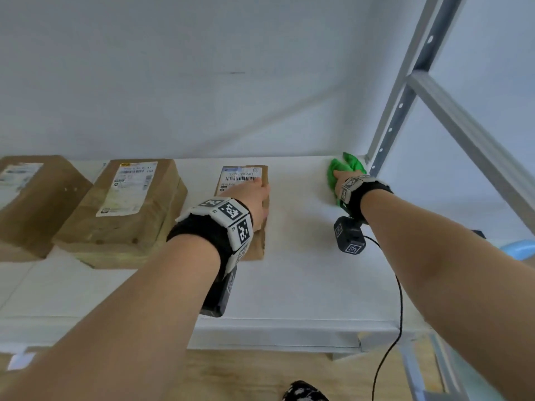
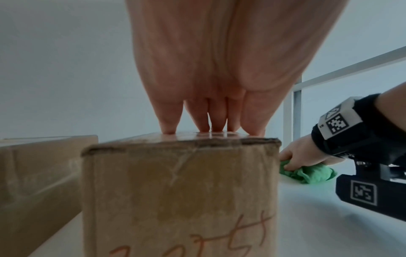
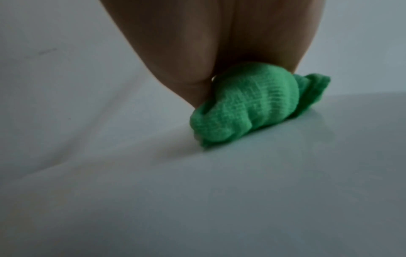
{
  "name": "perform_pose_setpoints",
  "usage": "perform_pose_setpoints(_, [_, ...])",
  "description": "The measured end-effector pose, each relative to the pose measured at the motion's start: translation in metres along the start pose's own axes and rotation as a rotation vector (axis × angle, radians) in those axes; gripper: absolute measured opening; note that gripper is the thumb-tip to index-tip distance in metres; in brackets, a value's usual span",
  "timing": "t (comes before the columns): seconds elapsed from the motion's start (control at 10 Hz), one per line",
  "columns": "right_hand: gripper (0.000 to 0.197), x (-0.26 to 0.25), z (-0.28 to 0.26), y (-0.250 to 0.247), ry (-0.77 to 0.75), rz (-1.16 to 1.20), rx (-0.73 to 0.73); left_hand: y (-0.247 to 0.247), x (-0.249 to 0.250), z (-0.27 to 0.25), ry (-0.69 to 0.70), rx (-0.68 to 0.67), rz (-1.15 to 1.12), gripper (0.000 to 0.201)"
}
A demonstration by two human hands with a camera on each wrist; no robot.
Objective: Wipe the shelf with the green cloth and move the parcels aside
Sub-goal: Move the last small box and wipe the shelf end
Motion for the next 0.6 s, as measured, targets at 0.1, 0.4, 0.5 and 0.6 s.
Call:
perform_pose_setpoints(0.1, [0.056,-0.037,-0.022,0.002,-0.038,-0.033,-0.026,-0.002,0.001,0.006,-0.023,0.009,-0.011,0.055])
perform_pose_setpoints(0.4, [0.051,-0.103,-0.033,0.015,-0.349,-0.108,-0.117,-0.007,0.003,0.018,-0.049,0.030,0.069,0.049])
perform_pose_setpoints(0.5, [0.047,-0.075,-0.020,-0.005,-0.269,-0.161,-0.067,-0.004,0.002,0.020,-0.051,0.051,0.052,0.050])
perform_pose_setpoints(0.6, [0.048,-0.028,0.006,-0.021,-0.213,-0.074,-0.030,-0.002,0.000,0.022,-0.058,0.033,0.038,0.055])
Point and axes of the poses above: each hand's wrist, its own z-axis towards the middle knuckle, its own y-axis out of the palm, x = y × z, the point moved 3 cm from there along z, towards the middle knuckle, and after that the axes turned 8 degrees about z, right-handed, at the moved point
